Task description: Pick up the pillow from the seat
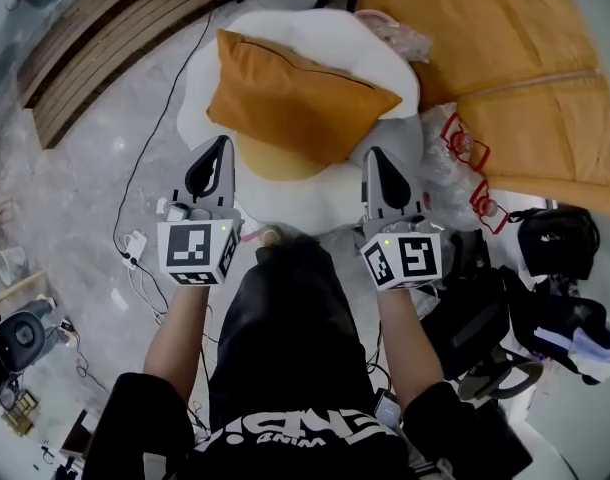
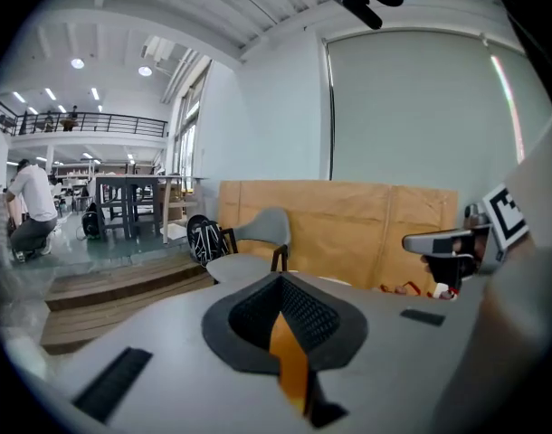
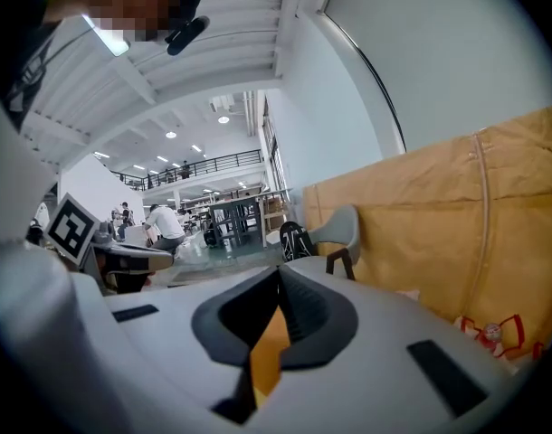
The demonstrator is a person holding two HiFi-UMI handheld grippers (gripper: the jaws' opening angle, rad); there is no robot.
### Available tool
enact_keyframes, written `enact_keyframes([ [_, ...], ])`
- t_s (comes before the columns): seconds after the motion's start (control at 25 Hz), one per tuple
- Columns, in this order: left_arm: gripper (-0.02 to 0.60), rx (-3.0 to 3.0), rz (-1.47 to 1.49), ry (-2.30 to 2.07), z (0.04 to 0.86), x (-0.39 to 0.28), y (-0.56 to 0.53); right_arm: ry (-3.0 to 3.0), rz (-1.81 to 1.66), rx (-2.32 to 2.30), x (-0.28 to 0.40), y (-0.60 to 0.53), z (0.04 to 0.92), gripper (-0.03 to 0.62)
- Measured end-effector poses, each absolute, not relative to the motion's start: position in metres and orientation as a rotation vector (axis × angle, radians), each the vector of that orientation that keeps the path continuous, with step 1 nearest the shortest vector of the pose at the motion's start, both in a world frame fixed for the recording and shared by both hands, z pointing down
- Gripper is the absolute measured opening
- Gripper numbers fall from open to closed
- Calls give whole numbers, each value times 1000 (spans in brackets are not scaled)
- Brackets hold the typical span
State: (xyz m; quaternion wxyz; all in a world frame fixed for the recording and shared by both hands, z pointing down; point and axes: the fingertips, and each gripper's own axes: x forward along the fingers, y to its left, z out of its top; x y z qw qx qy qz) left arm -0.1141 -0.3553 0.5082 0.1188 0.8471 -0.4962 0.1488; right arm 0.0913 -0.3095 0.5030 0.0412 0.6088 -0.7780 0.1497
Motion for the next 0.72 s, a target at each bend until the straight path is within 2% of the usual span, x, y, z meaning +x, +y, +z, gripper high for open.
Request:
enact_keyframes([
  [0.24, 9, 2514, 535, -1457, 562, -109, -407, -2340, 498, 1782, 94, -353, 567, 21],
  [0.72, 9, 2367, 756, -1354, 726, -88, -485, -2164, 624, 1668, 129, -427, 727, 21],
])
